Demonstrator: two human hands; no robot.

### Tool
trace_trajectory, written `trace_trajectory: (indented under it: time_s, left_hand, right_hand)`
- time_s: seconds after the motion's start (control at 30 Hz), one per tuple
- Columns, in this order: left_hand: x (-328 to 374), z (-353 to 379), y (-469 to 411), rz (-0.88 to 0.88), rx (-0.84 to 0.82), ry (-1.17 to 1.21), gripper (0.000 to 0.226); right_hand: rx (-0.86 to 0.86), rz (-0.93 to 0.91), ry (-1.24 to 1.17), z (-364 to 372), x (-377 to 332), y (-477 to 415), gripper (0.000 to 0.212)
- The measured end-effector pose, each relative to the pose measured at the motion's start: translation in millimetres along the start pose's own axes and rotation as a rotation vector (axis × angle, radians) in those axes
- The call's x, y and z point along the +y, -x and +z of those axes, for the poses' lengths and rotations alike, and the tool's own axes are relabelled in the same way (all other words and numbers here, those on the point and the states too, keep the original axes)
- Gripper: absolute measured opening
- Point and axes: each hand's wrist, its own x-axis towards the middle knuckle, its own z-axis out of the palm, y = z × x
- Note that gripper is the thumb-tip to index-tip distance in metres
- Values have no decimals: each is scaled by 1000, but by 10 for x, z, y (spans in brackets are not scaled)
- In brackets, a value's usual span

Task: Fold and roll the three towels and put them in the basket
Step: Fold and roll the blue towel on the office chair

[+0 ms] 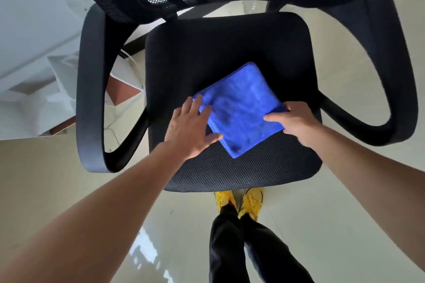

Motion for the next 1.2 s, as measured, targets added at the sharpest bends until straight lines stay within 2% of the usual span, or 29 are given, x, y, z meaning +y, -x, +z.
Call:
trace_trajectory:
  time_s: [0.07, 0.13, 0.17, 0.23, 0.3, 0.33, 0.37, 0.43, 0.5, 0.53, 0.6, 0.73, 0.83, 1.03, 1.07, 1.13, 1.17, 1.2]
  left_hand:
    - [193, -57, -13, -17, 168, 171, 49]
    - [380, -153, -159, -83, 241, 505, 28]
    - [454, -228, -264, -135, 180, 688, 23]
    - [554, -350, -487, -258, -84, 1014, 19]
    - [590, -413, -659, -401, -324, 1272, 23]
    - [562, -408, -716, -469, -351, 1355, 27]
    - [526, -383, -763, -526, -349, 1422, 34]
    - [428, -352, -824, -610, -373, 1553, 60]
    - [352, -353, -862, -657, -430, 1651, 84]
    - [323, -370, -864, -674, -448, 1691, 90]
    - [323, -444, -858, -684, -458, 1713, 87]
    - [348, -482, -790, -682, -335, 1410, 45]
    - [245, -426, -671, -690, -320, 1420, 38]
    - [167, -310, -572, -664, -308, 1556, 33]
    - [162, -326, -612, -654, -302, 1500, 33]
    - [149, -388, -714, -634, -301, 1331, 50]
    - [153, -420, -758, -616, -291, 1275, 51]
    - [164, -435, -798, -596, -268, 1249, 43]
  right_hand:
    - [6, 38, -47, -172, 0, -14, 22]
    - [-2, 48, -89, -221, 14, -21, 36]
    - [-3, 40, -100, -201, 24, -18, 45]
    - [23, 22, -66, -137, 76, -31, 58]
    - [90, -5, 32, -85, 139, -79, 57]
    - [141, -60, 74, -67, 156, -81, 50]
    - [205, -162, 117, -53, 179, -67, 43]
    - [341, -487, 304, -22, 212, 35, 37]
    - [402, -769, 510, 48, 279, 227, 43]
    - [404, -854, 586, 95, 323, 327, 47]
    - [384, -929, 683, 154, 420, 477, 49]
    - [350, -980, 810, 202, 595, 582, 52]
    - [325, -1002, 880, 236, 719, 624, 55]
    - [270, -927, 972, 371, 725, 679, 54]
    - [268, -901, 971, 377, 702, 670, 55]
    - [264, -876, 945, 361, 649, 650, 54]
    - [266, -879, 931, 340, 633, 644, 52]
    - [267, -887, 923, 319, 623, 638, 51]
